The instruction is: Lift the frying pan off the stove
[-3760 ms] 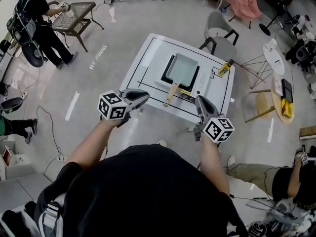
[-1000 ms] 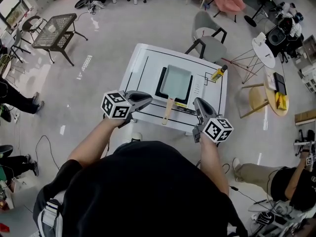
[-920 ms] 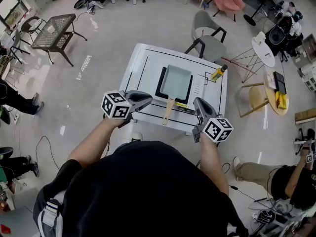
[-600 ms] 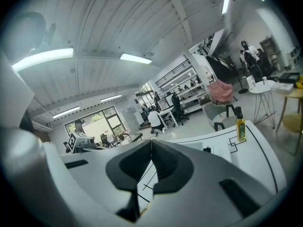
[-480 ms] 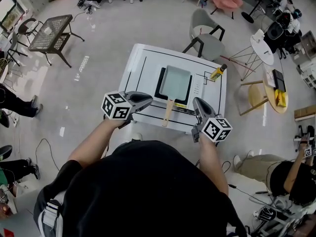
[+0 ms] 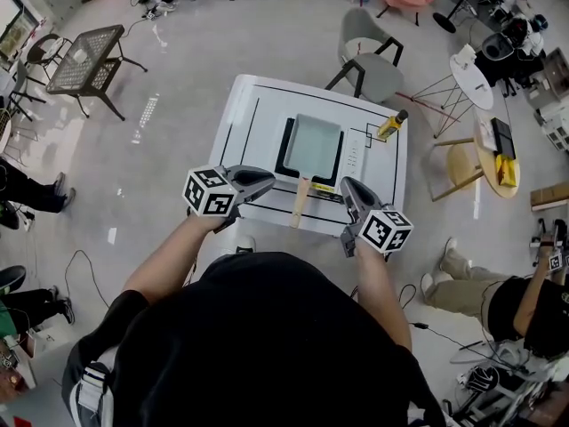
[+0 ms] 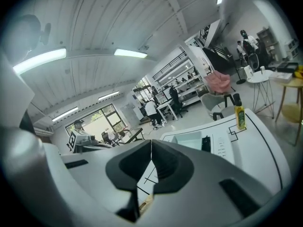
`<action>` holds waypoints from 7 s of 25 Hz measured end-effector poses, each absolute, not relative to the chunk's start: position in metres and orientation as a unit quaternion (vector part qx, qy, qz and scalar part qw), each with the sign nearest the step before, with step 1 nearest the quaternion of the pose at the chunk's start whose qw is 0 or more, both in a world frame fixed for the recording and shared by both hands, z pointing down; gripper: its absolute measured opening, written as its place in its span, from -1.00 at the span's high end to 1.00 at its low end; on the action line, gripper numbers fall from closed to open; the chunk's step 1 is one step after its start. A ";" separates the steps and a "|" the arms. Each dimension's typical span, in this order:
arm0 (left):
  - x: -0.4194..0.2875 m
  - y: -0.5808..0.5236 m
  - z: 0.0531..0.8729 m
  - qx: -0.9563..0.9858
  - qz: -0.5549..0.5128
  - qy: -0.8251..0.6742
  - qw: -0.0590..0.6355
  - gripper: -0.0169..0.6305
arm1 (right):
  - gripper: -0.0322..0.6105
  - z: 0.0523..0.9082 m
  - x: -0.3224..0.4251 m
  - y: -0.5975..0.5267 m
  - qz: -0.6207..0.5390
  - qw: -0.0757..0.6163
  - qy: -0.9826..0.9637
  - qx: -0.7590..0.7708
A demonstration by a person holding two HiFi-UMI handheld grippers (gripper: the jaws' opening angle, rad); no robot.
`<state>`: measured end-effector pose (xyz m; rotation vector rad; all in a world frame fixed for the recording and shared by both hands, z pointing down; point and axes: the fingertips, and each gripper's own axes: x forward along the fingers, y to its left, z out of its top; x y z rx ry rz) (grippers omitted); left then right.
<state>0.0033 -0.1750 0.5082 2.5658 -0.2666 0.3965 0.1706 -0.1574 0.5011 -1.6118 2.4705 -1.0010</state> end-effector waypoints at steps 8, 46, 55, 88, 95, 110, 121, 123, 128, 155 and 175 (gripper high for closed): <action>0.011 -0.175 0.521 0.944 0.152 -0.093 0.276 0.84 | 0.87 0.528 0.173 -0.156 -0.352 0.000 0.787 -0.507; 0.057 -0.151 0.623 0.888 0.200 -0.027 0.412 0.40 | 0.39 0.646 0.138 -0.170 -0.510 -0.010 0.750 -0.422; 0.062 -0.146 0.645 0.872 0.200 -0.020 0.446 0.32 | 0.25 0.668 0.126 -0.171 -0.542 -0.012 0.740 -0.398; 0.098 -0.106 0.672 0.811 0.172 0.049 0.556 0.23 | 0.16 0.697 0.087 -0.181 -0.663 0.088 0.685 -0.289; 0.096 -0.106 0.676 0.804 0.172 0.049 0.567 0.36 | 0.18 0.699 0.076 -0.180 -0.678 0.094 0.679 -0.264; 0.096 -0.104 0.680 0.799 0.174 0.050 0.574 0.44 | 0.37 0.701 0.076 -0.182 -0.702 0.123 0.656 -0.250; 0.095 -0.108 0.670 0.797 0.153 0.049 0.582 0.45 | 0.40 0.696 0.077 -0.185 -0.703 0.145 0.651 -0.249; 0.095 -0.108 0.670 0.798 0.151 0.047 0.581 0.45 | 0.40 0.694 0.076 -0.186 -0.698 0.146 0.657 -0.247; 0.095 -0.106 0.668 0.798 0.151 0.048 0.581 0.44 | 0.41 0.691 0.074 -0.184 -0.696 0.145 0.661 -0.242; 0.082 -0.099 0.633 0.814 0.139 0.055 0.562 0.43 | 0.42 0.654 0.062 -0.179 -0.684 0.178 0.668 -0.232; 0.073 -0.080 0.602 0.828 0.128 0.073 0.541 0.43 | 0.42 0.620 0.057 -0.161 -0.666 0.186 0.682 -0.240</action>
